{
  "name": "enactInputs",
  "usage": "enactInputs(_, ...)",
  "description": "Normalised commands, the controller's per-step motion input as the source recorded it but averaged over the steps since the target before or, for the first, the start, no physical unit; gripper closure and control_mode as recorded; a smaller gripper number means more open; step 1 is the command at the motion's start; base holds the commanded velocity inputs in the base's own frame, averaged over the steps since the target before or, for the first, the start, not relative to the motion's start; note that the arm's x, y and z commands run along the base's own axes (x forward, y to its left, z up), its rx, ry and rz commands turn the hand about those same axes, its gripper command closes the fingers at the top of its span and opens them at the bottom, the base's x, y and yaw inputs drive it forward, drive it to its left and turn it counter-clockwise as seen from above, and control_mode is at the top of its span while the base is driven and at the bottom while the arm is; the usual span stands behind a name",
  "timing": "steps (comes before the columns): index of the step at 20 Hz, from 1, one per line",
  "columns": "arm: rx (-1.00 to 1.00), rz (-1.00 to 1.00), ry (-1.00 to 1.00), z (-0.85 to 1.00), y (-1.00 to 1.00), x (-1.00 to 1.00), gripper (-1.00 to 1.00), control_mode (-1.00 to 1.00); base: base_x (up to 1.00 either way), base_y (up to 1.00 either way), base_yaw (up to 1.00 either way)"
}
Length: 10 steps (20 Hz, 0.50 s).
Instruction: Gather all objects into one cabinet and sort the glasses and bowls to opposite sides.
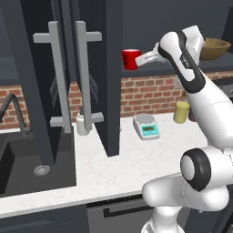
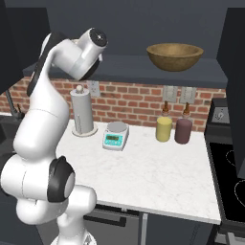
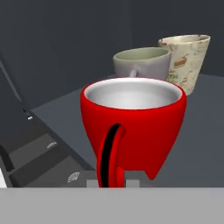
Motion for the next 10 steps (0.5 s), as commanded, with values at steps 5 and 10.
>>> enactInputs(5, 0.00, 0.00, -0.09, -0.26, 0.03, 0.01, 1.00, -1.00, 0.00, 0.00, 0.00)
enactInputs(10, 0.00, 0.00, -0.09, -0.26, 0.06, 0.04, 1.00, -1.00, 0.00, 0.00, 0.00)
